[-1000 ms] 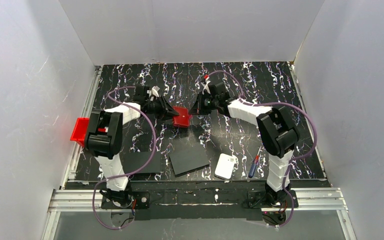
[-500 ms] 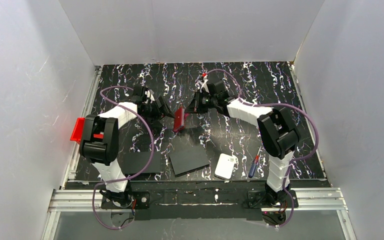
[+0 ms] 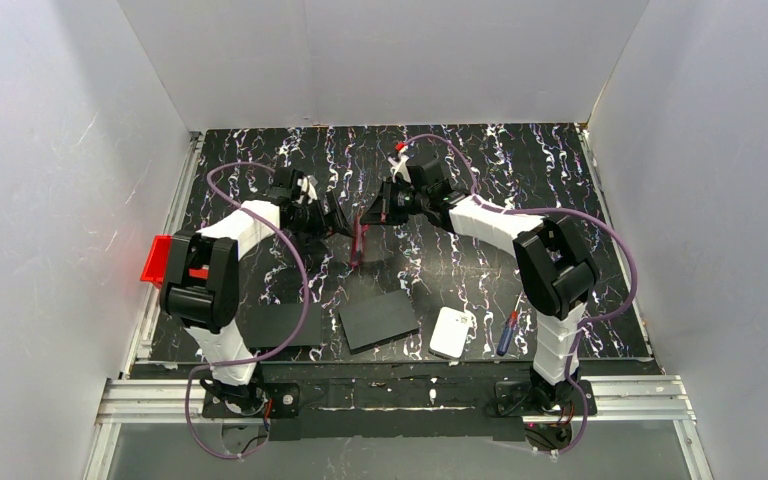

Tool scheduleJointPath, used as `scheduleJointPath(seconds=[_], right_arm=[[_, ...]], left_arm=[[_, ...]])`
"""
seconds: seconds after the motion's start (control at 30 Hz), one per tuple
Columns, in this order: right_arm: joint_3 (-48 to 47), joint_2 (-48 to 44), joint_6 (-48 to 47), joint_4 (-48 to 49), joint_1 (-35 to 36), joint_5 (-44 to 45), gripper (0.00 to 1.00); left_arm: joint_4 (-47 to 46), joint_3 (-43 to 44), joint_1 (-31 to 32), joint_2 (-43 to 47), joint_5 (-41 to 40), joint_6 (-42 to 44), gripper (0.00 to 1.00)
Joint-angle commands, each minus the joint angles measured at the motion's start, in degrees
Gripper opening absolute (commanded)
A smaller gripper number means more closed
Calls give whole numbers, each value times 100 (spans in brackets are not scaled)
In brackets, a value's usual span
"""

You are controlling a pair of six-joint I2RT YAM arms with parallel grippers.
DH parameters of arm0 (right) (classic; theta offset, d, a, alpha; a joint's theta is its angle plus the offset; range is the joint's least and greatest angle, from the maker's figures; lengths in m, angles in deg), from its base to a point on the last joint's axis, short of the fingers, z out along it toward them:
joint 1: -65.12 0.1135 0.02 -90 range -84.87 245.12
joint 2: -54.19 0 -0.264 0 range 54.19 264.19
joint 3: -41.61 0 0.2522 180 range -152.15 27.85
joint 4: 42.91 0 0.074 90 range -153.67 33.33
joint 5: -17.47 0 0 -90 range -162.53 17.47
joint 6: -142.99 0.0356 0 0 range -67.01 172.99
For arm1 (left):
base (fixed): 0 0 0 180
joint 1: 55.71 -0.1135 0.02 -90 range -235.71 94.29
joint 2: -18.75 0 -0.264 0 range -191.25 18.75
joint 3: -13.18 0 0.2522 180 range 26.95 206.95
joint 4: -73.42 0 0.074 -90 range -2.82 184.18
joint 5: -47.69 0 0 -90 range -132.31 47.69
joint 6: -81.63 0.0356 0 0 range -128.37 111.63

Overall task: Put the credit cards into the card holder
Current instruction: Open the card holder at the center of the board.

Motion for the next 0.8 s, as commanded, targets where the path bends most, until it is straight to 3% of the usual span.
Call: scheduleJointPath(seconds=[0.0, 0.23, 0.77], right_arm=[[-207, -222, -80, 201, -11, -142, 1], [-135, -224, -130, 194, -28, -178, 1], [0, -315, -211, 145, -122, -188, 1]], left_arm=[[431, 342, 220, 385, -377, 380, 89], [542, 455, 275, 584, -562, 446, 94], [701, 626, 422, 52, -720, 613, 77]])
